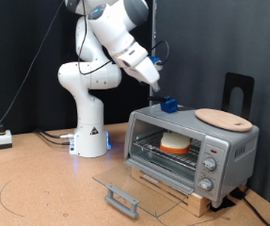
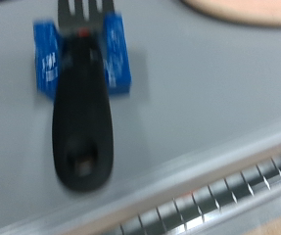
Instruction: Make a piece of toast with the oven
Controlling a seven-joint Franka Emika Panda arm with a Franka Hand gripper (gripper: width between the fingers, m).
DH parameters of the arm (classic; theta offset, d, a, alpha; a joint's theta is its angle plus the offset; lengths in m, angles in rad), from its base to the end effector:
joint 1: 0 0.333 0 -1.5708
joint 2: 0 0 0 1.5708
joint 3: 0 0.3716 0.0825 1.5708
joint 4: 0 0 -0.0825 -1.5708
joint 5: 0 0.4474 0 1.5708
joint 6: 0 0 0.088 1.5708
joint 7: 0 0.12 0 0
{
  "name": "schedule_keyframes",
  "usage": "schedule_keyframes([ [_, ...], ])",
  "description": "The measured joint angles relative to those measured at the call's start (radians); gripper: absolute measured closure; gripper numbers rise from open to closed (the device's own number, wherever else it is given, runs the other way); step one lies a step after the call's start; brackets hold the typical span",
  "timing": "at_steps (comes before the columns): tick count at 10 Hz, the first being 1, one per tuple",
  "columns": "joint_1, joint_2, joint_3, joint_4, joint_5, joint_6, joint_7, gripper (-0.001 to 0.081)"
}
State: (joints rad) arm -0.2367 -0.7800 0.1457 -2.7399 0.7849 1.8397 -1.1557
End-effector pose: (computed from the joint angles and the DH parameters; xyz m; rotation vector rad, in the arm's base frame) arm 0.3338 0.0335 0.4481 -2.3612 -0.9342 -0.3948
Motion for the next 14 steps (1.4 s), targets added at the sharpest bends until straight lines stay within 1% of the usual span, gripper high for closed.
schedule_keyframes([
  [2,-0.039,0.007,-0.053,0.002,-0.071,-0.017,-0.032,-0.0004],
  [4,-0.071,0.031,-0.112,0.015,-0.145,-0.042,-0.088,-0.0004],
  [5,-0.085,0.046,-0.142,0.023,-0.176,-0.049,-0.113,-0.0004],
  [7,-0.118,0.075,-0.192,0.042,-0.218,-0.051,-0.131,-0.0004],
  [8,-0.13,0.095,-0.204,0.053,-0.226,-0.054,-0.131,-0.0004],
  [9,-0.129,0.095,-0.201,0.052,-0.226,-0.054,-0.131,-0.0004],
  [10,-0.13,0.091,-0.19,0.042,-0.208,-0.033,-0.088,-0.0004],
  [12,-0.14,0.081,-0.13,-0.007,-0.137,0.102,0.114,-0.0004],
  [13,-0.155,0.088,-0.108,-0.024,-0.125,0.149,0.219,-0.0004],
  [14,-0.179,0.107,-0.095,-0.032,-0.129,0.173,0.321,-0.0004],
])
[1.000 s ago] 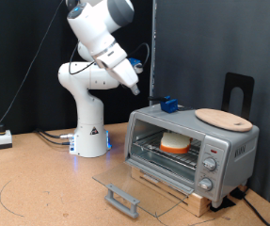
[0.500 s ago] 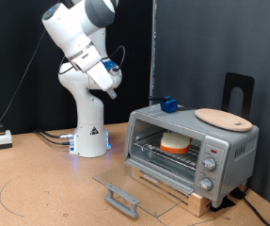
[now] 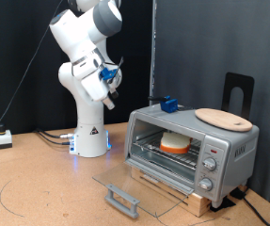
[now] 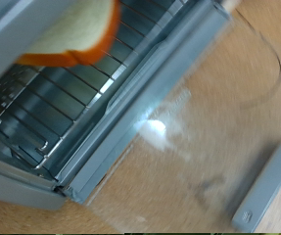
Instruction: Make a piece of toast with the oven
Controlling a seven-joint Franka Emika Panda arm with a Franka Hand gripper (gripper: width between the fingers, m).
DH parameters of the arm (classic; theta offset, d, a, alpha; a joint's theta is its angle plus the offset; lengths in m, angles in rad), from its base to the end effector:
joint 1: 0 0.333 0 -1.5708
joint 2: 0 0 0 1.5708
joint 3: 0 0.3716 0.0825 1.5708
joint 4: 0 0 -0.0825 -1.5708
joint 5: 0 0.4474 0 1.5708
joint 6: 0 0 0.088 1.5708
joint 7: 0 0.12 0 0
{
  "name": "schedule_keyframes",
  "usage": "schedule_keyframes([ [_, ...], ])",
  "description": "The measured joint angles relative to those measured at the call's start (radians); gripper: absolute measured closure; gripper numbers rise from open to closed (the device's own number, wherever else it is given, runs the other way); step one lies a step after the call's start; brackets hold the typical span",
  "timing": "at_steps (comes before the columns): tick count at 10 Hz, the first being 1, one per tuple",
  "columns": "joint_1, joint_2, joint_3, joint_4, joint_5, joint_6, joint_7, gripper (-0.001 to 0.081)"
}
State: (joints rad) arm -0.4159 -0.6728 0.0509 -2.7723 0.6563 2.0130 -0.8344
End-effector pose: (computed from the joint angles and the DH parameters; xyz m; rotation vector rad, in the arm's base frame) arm 0.3382 -0.0846 0.4045 -2.6207 -0.1876 -0.3323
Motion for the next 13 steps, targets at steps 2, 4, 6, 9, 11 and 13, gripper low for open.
schedule_keyframes([
  [2,-0.057,0.071,0.037,0.026,-0.073,-0.02,0.191,-0.0004],
  [4,-0.059,0.078,0.037,0.032,-0.086,-0.055,0.193,-0.0004],
  [6,-0.077,0.16,0.046,0.083,-0.097,-0.108,0.402,-0.0004],
  [9,-0.096,0.298,0.054,0.13,-0.113,-0.013,0.561,-0.0004],
  [11,-0.097,0.34,0.055,0.148,-0.12,0.009,0.561,-0.0004],
  [13,-0.1,0.356,0.046,0.162,-0.141,-0.081,0.565,-0.0004],
])
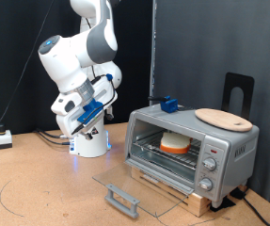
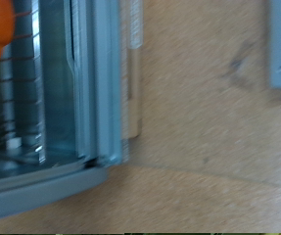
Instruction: Make a piece of toast with the oven
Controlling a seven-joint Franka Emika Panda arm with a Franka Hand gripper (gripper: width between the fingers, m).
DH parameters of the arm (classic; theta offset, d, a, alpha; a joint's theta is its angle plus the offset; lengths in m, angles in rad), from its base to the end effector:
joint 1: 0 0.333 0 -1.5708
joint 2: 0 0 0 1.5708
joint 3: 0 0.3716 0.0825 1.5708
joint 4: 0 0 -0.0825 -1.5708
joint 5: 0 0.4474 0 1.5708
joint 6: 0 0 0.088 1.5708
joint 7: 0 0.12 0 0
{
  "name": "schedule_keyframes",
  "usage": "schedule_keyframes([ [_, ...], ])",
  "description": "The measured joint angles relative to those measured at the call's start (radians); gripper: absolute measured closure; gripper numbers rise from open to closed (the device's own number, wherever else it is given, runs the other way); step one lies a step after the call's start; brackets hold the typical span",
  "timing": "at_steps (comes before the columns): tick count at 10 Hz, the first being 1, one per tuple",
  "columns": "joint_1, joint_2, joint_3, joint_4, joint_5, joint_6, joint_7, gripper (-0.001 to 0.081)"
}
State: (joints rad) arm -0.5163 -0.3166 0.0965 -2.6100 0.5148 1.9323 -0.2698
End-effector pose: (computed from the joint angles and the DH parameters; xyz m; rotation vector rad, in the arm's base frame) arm 0.3808 -0.1280 0.3406 -2.5622 0.5648 0.2525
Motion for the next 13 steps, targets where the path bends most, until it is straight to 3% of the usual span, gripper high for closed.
schedule_keyframes([
  [3,-0.017,0.132,-0.028,0.083,-0.007,-0.087,0.018,-0.0004],
  [9,-0.047,0.377,-0.086,0.231,-0.059,-0.078,-0.04,-0.0004],
  [10,-0.047,0.376,-0.085,0.23,-0.059,-0.081,-0.04,-0.0004],
  [12,-0.048,0.386,-0.089,0.245,-0.059,-0.205,-0.04,-0.0004],
  [13,-0.048,0.396,-0.091,0.252,-0.055,-0.226,-0.049,-0.0004],
])
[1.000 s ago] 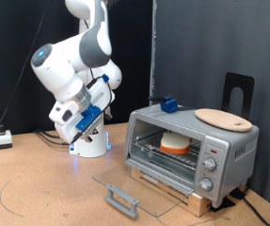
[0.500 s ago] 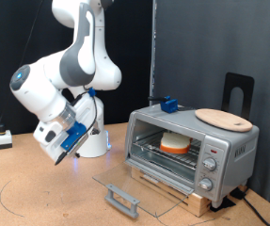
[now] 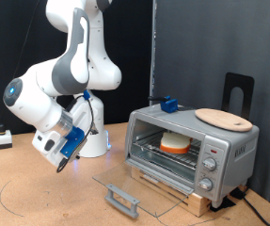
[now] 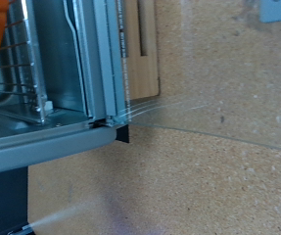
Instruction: Make a piece of toast with the oven
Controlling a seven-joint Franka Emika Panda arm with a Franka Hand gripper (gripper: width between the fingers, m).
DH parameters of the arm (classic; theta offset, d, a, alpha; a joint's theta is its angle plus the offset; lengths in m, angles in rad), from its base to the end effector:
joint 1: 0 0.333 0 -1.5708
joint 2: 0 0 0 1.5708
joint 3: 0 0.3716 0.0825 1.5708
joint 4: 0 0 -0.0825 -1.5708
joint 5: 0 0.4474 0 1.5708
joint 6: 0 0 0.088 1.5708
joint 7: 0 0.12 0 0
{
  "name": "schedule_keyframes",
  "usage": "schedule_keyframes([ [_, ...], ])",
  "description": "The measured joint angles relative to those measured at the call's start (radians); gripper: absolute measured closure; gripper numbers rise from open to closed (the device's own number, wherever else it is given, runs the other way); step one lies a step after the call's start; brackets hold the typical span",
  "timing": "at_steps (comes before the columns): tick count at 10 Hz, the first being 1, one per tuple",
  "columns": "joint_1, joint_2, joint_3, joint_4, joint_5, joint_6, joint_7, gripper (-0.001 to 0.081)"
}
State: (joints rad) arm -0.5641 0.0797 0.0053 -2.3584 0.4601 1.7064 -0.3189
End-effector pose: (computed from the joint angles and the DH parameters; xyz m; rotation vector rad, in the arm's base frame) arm 0.4135 -0.2025 0.2682 -2.3275 0.5692 0.6026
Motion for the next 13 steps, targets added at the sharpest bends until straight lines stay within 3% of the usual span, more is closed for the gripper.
schedule_keyframes([
  [5,-0.001,0.06,-0.01,0.003,0.01,0.112,-0.061,-0.0004],
  [13,-0.004,0.223,-0.039,0.06,-0.047,0.158,-0.072,-0.0004],
])
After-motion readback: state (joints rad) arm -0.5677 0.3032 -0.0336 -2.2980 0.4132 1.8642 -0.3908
